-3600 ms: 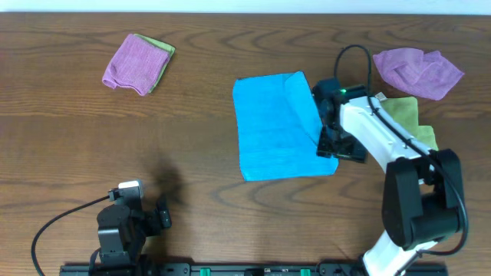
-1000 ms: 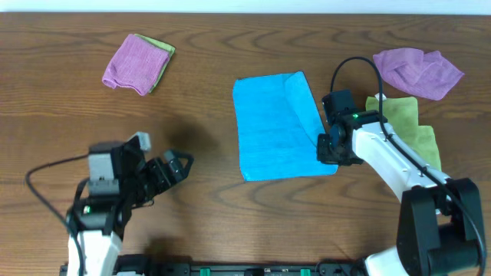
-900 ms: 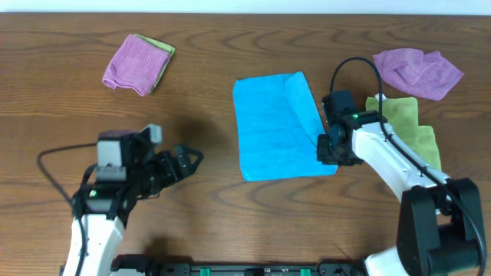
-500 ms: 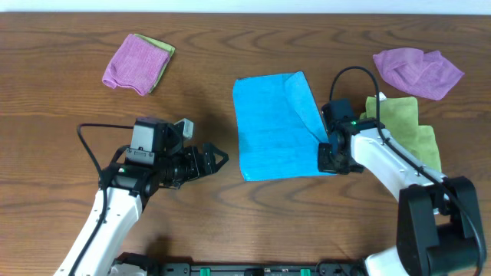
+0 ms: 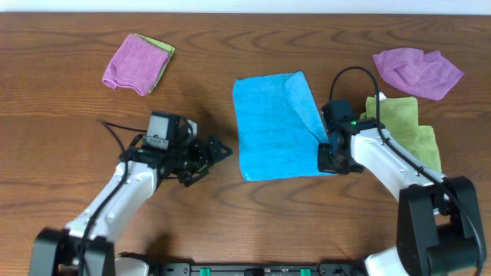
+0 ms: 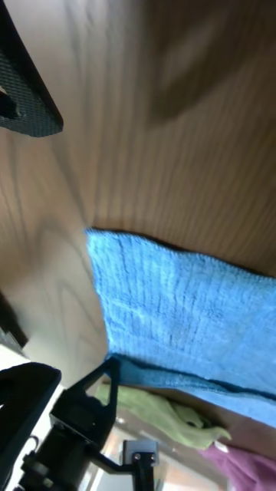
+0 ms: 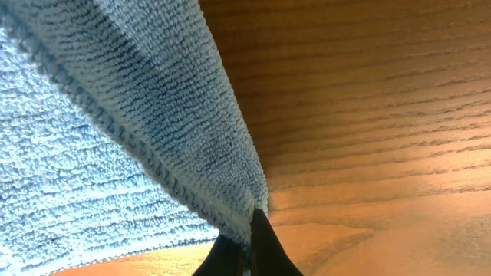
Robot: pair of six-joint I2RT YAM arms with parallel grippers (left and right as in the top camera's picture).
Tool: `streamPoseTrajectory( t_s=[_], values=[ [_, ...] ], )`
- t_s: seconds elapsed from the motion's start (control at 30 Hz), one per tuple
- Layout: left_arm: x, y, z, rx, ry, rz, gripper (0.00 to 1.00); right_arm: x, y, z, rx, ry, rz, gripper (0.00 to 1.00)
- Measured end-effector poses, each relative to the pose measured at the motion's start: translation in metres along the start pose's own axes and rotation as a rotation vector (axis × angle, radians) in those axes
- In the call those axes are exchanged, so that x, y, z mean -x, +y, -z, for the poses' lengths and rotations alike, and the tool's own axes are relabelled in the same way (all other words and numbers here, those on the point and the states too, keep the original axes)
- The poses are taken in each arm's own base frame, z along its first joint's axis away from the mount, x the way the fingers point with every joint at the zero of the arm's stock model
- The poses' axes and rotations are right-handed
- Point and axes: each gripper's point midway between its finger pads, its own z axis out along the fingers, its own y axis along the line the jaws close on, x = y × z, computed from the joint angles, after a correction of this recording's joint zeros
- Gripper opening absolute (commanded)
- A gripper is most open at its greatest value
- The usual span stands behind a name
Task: Fold the cloth
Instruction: 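Grasp the blue cloth's left edge with the left gripper, right holds right edge, then lift the blue cloth with both grippers and stretch it between them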
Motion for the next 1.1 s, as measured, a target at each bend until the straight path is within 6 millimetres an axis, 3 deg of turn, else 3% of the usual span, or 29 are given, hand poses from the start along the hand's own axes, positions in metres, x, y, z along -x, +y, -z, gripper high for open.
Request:
streamPoseTrajectory(
  t_s=[0.3, 0.5, 0.73, 0.77, 0.8, 0.87, 0.9, 0.93, 1.1],
  values=[
    [-0.014, -0.013, -0.041, -0.038, 0.095, 0.028, 0.95, 0.000, 0.000, 0.000, 0.000, 0.001, 0.000, 0.01],
    [-0.022, -0.007, -0.064, -0.014, 0.137, 0.092, 1.00, -0.001, 0.000, 0.000, -0.001, 0.002, 0.000, 0.01],
    [-0.023, -0.019, -0.080, -0.046, 0.147, 0.112, 0.80, -0.001, 0.000, 0.000, -0.002, 0.004, 0.000, 0.01],
    [-0.025, -0.020, -0.083, -0.046, 0.152, 0.116, 0.72, -0.001, 0.000, 0.000, -0.001, 0.004, 0.001, 0.01],
    [-0.026, -0.020, -0.085, -0.044, 0.155, 0.121, 0.57, -0.001, 0.000, 0.000, -0.002, 0.004, 0.000, 0.01],
    [-0.028, -0.016, -0.090, -0.026, 0.160, 0.137, 0.42, -0.001, 0.000, 0.000, -0.002, 0.004, 0.000, 0.01],
    [-0.029, -0.012, -0.093, -0.020, 0.170, 0.145, 0.29, -0.001, 0.000, 0.000, -0.002, 0.005, 0.000, 0.01],
    [-0.029, -0.011, -0.095, -0.017, 0.175, 0.151, 0.08, -0.001, 0.000, 0.000, -0.002, 0.004, 0.001, 0.01],
    [-0.026, -0.010, -0.103, -0.038, 0.177, 0.115, 0.06, -0.003, 0.003, 0.000, 0.018, 0.015, 0.002, 0.01]
  ],
)
